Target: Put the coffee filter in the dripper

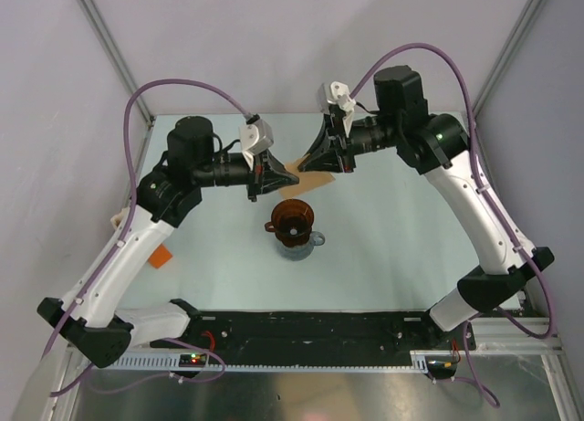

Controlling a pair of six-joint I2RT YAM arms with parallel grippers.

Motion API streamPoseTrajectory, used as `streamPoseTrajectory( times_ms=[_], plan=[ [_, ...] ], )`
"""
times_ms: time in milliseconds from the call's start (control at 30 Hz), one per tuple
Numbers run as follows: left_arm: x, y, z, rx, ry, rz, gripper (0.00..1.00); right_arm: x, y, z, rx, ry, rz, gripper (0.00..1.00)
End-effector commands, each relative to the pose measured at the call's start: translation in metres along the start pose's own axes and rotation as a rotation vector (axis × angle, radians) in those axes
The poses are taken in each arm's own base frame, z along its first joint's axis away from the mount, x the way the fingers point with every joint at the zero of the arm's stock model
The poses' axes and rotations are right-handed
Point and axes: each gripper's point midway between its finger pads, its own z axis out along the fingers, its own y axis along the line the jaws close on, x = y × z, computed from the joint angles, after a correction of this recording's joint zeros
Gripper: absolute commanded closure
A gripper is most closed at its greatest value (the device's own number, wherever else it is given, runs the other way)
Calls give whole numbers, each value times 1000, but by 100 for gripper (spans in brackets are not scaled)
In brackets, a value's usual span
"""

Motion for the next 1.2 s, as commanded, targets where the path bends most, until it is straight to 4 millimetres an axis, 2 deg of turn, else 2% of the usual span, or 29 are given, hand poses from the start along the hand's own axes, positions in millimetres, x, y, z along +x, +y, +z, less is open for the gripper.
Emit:
streamPoseTrajectory(
  times_ms=[0, 100, 267, 367, 600, 733, 800, 833, 867, 900, 933, 1033, 1167],
  plan=[
    [-24, -1, -6, -15, -43, 47, 100, -3, 3, 5, -34, -5, -7, 95],
    [-27, -2, -5, -15, -48, 48, 100, -1, 2, 9, -39, -3, 2, 99],
    [-32, -6, -2, -1, -53, 75, 100, 0, 3, 18, -45, 4, -8, 100],
    [-31, -8, 1, 4, -51, 82, 100, -1, 10, 18, -71, -2, -19, 100],
    [-7, 2, 6, -18, -4, 10, 100, -29, 32, -1, -132, -86, -60, 100],
    [-6, 12, 6, -44, 0, -40, 100, -28, 28, -10, -123, -90, -54, 100],
    [-11, 12, 2, -49, -11, -25, 85, -21, 16, -14, -95, -78, -32, 100],
    [-12, 9, 0, -43, -17, -13, 68, -18, 9, -15, -82, -73, -23, 100],
    [-14, 5, -6, -40, -25, 7, 55, -17, 3, -18, -63, -69, -22, 100],
    [-14, 1, -10, -43, -31, 24, 43, -14, -3, -20, -50, -60, -22, 100],
    [-14, -2, -16, -53, -36, 40, 36, -12, -7, -23, -38, -54, -32, 100],
    [-15, -8, -33, -85, -46, 54, 29, -4, -12, -27, -23, -28, -38, 100],
    [-23, -10, -43, -93, -50, 34, 32, 9, -2, -25, -54, 8, -57, 100]
  ],
)
